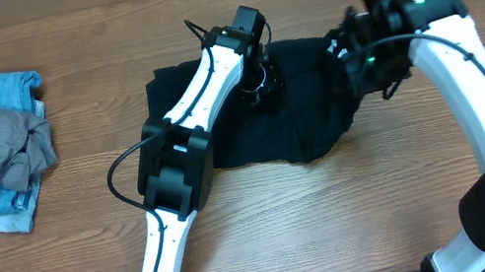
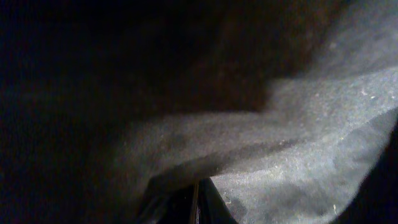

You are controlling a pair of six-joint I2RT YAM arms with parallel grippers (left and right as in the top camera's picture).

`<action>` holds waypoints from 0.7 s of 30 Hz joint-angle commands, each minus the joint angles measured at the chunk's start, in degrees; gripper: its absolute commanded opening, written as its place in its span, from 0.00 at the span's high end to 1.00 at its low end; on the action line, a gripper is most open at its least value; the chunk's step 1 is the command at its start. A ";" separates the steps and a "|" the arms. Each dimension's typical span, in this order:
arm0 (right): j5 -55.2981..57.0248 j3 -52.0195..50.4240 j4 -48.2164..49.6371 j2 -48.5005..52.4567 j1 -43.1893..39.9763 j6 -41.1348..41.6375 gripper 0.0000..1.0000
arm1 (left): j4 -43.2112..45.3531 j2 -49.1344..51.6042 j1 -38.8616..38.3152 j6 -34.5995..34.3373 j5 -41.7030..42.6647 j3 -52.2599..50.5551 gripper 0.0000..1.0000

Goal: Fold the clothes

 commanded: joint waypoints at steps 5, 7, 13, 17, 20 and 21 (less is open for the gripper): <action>3.67 5.90 -4.66 -1.49 13.05 -2.40 0.96 | 0.61 1.20 0.28 -0.46 -1.05 0.26 0.96; 2.75 5.90 -4.87 -1.49 13.05 -2.29 0.96 | 1.33 1.18 0.52 -0.48 -0.98 0.26 0.96; -1.27 5.79 -4.44 -1.46 17.51 -4.33 0.96 | 2.05 1.20 2.29 -0.50 -0.74 0.26 0.96; -0.72 4.96 -3.74 -0.94 24.55 -5.92 0.96 | 2.14 1.18 3.02 -0.28 -0.31 0.28 0.96; 1.07 2.78 -3.26 0.50 29.59 -7.26 0.96 | 3.13 1.18 4.61 -0.07 5.38 1.51 0.96; 1.31 2.64 -3.26 1.01 30.01 -7.28 0.96 | 2.95 1.03 5.20 0.31 6.29 2.40 0.96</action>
